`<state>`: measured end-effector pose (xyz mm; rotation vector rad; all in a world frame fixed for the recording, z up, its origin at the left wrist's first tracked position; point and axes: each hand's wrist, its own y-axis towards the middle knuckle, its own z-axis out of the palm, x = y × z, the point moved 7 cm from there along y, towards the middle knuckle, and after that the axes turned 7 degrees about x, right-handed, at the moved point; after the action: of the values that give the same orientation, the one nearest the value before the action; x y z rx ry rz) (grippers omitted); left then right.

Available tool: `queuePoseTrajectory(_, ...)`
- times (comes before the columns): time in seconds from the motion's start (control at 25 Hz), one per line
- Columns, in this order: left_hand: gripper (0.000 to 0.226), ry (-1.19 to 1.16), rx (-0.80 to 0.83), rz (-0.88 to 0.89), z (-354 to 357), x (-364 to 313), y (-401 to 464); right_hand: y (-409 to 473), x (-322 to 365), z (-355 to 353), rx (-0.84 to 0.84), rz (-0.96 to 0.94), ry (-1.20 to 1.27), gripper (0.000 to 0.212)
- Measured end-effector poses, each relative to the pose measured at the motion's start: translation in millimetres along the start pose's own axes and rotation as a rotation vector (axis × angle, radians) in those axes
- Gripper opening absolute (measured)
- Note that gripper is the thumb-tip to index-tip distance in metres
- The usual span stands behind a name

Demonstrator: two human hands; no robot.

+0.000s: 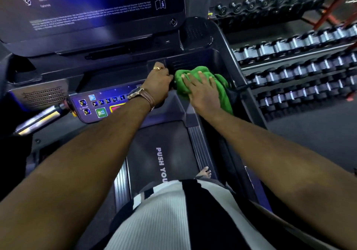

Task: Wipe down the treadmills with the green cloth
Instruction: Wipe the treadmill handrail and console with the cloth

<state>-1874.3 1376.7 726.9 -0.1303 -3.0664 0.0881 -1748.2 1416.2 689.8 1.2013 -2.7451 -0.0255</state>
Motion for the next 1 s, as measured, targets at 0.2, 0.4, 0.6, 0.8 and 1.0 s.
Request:
queuePoseTrajectory(0.2,0.025,-0.014,0.03,-0.062,-1.2,0.9,0.6,1.8,-20.7,-5.1,0.03,0.283,0.091,0.049)
queuePoseTrajectory(0.4,0.022,-0.018,0.045,-0.06,-1.2,3.4,2.9,-12.2,-10.5,5.1,-0.057,-0.021,-0.022,0.059)
queuePoseTrajectory(0.6,0.025,-0.055,0.088,-0.088,1.9,7.2,4.2,-7.8,-3.7,3.9,-0.082,0.443,0.303,0.049)
queuePoseTrajectory(0.8,0.028,-0.082,0.032,-0.03,-9.0,2.1,1.9,-9.2,8.4,3.6,-0.245,-0.057,0.011,0.048)
queuePoseTrajectory(1.0,0.035,-0.029,0.123,-0.112,0.0,6.0,1.9,-10.9,-18.4,6.1,-0.147,0.295,0.26,0.048)
